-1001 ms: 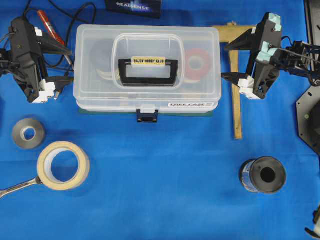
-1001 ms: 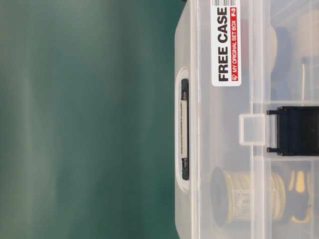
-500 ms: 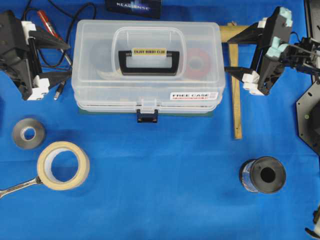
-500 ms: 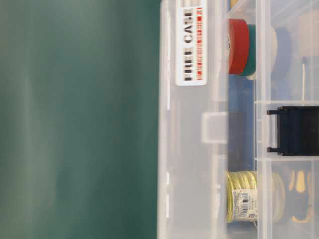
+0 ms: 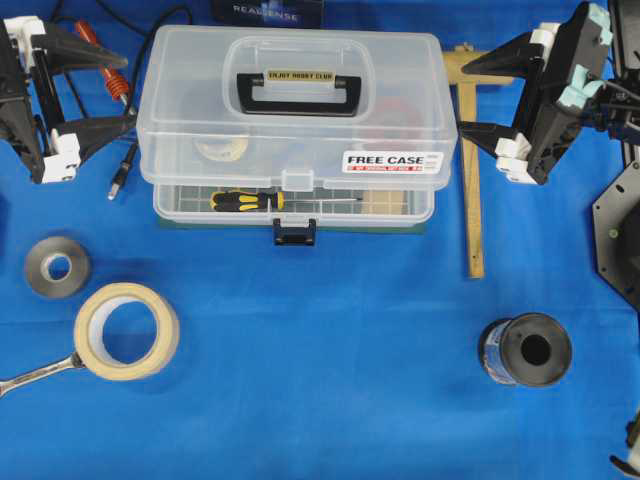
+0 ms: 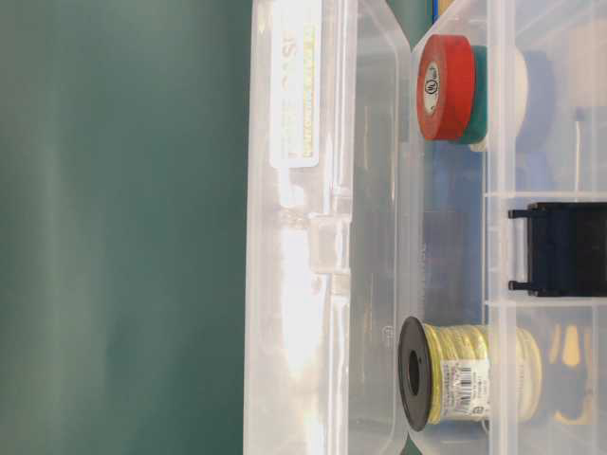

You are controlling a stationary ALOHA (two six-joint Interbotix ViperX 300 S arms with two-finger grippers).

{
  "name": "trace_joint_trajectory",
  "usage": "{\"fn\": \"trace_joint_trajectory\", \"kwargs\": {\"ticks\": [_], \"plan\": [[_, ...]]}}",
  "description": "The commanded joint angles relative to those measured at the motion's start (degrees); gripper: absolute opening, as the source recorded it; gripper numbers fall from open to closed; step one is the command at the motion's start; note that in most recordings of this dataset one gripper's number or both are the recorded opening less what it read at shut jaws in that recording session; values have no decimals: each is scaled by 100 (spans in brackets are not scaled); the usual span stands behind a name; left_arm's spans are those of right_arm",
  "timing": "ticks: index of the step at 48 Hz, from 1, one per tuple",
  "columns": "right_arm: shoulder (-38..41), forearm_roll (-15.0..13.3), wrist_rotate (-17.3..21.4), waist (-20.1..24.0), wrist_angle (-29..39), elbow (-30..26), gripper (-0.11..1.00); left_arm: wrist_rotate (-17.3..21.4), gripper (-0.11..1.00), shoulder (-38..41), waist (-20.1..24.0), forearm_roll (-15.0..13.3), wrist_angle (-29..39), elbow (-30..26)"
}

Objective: Open the tool box with both arms.
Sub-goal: 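Grip the lid edges with both grippers and start lifting upward, then swing the clear lid up and back with both grippers until upright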

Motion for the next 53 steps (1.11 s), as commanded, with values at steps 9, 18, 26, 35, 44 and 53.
{"fn": "trace_joint_trajectory", "kwargs": {"ticks": [9, 18, 26, 35, 44, 53], "plan": [[-18, -62, 18, 18, -387, -396, 86, -18, 91, 18, 62, -18, -343, -167], [-18, -70, 9, -149, -448, -422, 86, -9, 91, 62, 246, -18, -527, -185], [-9, -88, 9, -308, -545, -431, 86, 53, 91, 176, 431, -18, -624, -202], [44, -97, 9, -527, -562, -448, 86, 246, 91, 413, 554, -18, -809, -299], [132, -105, -9, -721, -571, -492, 86, 272, 91, 659, 668, -18, -879, -404], [220, -105, -53, -826, -633, -527, 86, 281, 91, 747, 835, -18, -888, -457]]}}
